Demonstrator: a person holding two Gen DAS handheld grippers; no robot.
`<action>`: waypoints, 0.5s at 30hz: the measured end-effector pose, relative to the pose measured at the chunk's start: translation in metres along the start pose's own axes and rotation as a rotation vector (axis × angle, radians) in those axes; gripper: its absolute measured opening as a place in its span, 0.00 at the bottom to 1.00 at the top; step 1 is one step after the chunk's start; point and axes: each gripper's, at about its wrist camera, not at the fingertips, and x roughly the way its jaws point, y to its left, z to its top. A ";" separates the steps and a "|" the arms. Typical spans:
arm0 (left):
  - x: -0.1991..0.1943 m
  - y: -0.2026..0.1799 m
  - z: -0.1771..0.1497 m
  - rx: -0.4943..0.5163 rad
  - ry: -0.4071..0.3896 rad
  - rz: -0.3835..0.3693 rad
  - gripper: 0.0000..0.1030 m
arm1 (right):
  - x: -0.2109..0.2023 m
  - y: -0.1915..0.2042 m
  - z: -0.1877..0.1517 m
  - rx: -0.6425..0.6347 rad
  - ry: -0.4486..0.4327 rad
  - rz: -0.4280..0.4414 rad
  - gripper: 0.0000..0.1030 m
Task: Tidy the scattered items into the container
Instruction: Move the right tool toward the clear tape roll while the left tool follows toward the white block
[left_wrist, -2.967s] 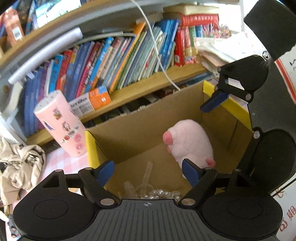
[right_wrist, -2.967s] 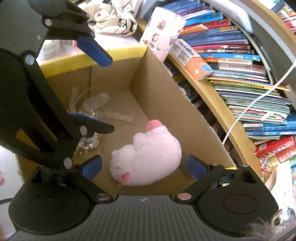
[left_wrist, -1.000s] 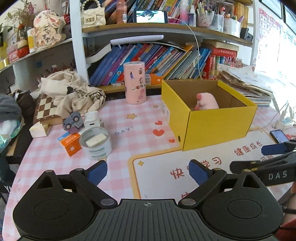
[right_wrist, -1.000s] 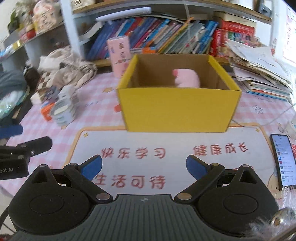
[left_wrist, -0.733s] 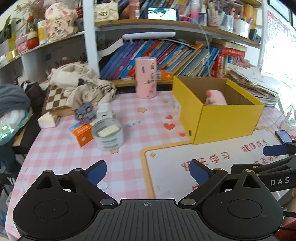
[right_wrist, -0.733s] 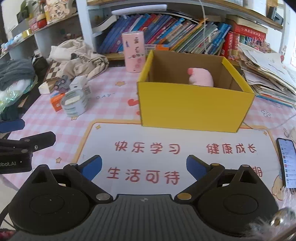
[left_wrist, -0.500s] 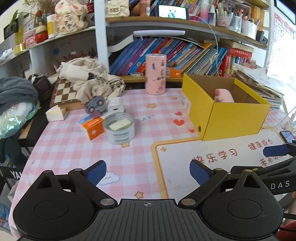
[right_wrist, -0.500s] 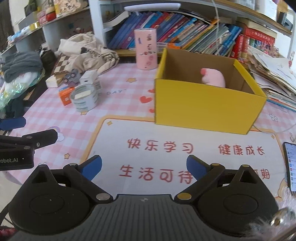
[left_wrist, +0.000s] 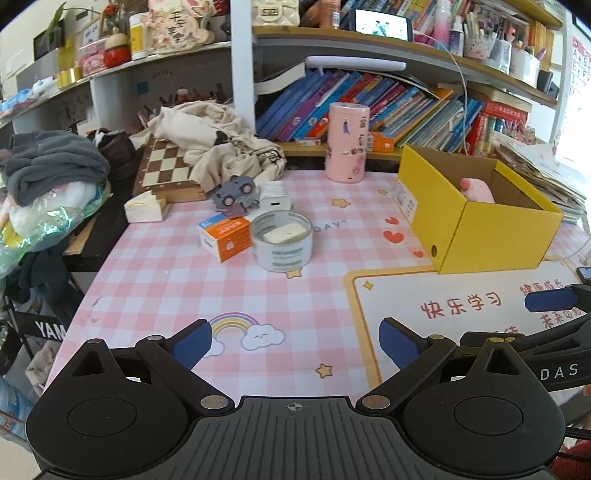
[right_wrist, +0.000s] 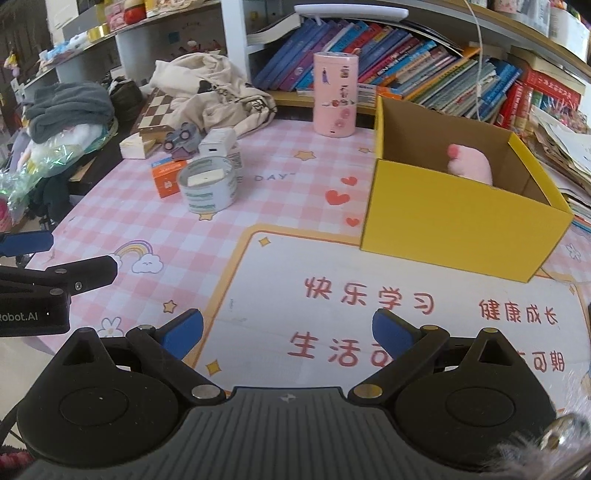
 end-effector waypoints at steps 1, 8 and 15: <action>0.000 0.002 0.000 -0.003 -0.001 0.002 0.96 | 0.000 0.002 0.001 -0.004 0.000 0.001 0.96; -0.001 0.014 -0.002 -0.019 -0.003 0.011 0.96 | 0.003 0.014 0.004 -0.024 0.000 0.010 0.96; 0.000 0.021 -0.003 -0.022 0.002 0.012 0.96 | 0.005 0.020 0.005 -0.027 0.001 0.012 0.96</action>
